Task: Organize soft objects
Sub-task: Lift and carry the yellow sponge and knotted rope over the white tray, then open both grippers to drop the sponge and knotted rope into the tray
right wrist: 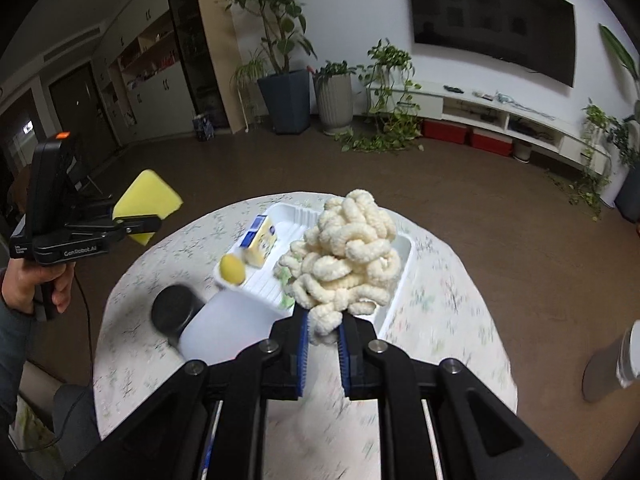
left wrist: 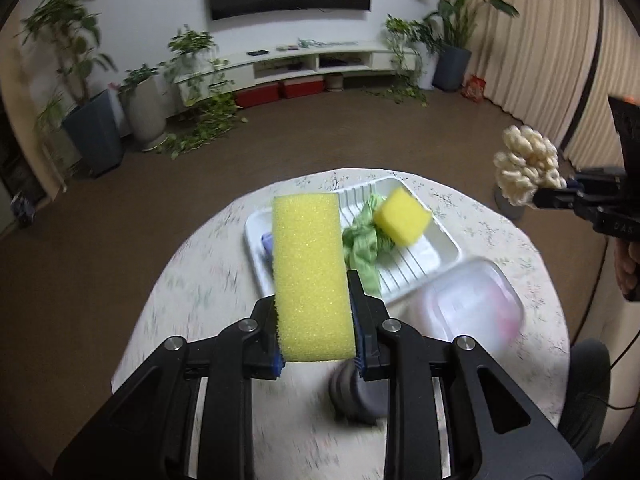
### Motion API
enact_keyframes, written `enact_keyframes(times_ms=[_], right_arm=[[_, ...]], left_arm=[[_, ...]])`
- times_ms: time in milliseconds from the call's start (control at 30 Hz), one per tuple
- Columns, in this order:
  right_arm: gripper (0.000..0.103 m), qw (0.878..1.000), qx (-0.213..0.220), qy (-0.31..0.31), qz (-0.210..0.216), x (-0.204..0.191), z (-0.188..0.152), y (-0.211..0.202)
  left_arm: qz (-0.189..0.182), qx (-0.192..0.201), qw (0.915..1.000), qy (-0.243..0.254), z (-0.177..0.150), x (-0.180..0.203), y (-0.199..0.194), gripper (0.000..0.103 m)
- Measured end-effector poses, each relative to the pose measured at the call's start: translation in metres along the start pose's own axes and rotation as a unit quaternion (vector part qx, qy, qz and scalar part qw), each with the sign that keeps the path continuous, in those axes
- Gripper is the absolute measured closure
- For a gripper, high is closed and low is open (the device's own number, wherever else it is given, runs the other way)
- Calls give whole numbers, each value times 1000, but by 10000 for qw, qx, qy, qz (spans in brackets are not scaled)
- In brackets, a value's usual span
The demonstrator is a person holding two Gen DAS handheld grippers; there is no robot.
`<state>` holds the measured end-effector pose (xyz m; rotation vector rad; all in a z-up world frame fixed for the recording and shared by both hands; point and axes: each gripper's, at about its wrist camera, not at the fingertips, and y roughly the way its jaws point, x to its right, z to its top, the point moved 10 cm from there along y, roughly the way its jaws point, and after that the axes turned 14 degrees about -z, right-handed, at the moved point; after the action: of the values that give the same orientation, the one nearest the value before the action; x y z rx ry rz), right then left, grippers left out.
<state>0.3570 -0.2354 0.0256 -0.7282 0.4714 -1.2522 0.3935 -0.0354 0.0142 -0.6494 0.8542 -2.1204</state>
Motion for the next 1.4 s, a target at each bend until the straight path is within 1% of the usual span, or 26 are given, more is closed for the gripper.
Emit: enact_keyframes(times_ms=[100,167,267,333,400,533,633,733,833,900,1033,1233,1300,1333,1367,1400], right_arm=[[89,9996,-278,-94,42,2,15,32],[89,9988,-452,-177,27,3,18,50],[89,9973,-681,-277,39,5,21,75],[89,9957,-850,-329,147,5,20,90],[89,9945,-970,-369,154,5,15,100],[89,9920,-1174,-437,168,7,1,115],[89,9886,-1426,-423,214,9,-17,123],[89,9862,-1577,-451,233,10,-31,127],[89,9835,-1711,-501,305,8,-37,133],[89,9822,-1763,-569,322,5,-40,136],[89,9776,-1938,-753,325,-4,-49,145],[88,9780,-1968,-642,270,0,-42,160],[88,9773,-2005,-622,276,1,-45,163],[88,9765,-2043,-629,266,2,-48,165],[88,9755,-2085,-641,271,2,-51,166],[87,9744,-2129,-668,267,2,-55,167]], left_arm=[[-57,-264,9995,161,16,-2,33,80],[-42,-487,9984,282,23,-8,57,80],[-121,-703,9972,217,31,-23,89,80],[-178,-749,9969,136,30,-28,104,80],[-215,-849,9961,117,27,-34,118,80],[-245,-1144,9930,181,13,-37,147,80],[-314,-1233,9918,155,9,-39,159,79],[-335,-1317,9905,199,5,-39,168,79],[-324,-1341,9902,219,5,-40,174,79],[-332,-1326,9904,197,6,-43,178,79],[-244,-1472,9884,270,1,-44,187,79],[-190,-1478,9887,182,-1,-49,190,79],[-172,-1473,9888,178,-1,-50,190,78],[-131,-1460,9891,171,0,-50,190,74],[-103,-1429,9896,154,0,-51,190,61],[-108,-1371,9904,120,2,-52,191,51]])
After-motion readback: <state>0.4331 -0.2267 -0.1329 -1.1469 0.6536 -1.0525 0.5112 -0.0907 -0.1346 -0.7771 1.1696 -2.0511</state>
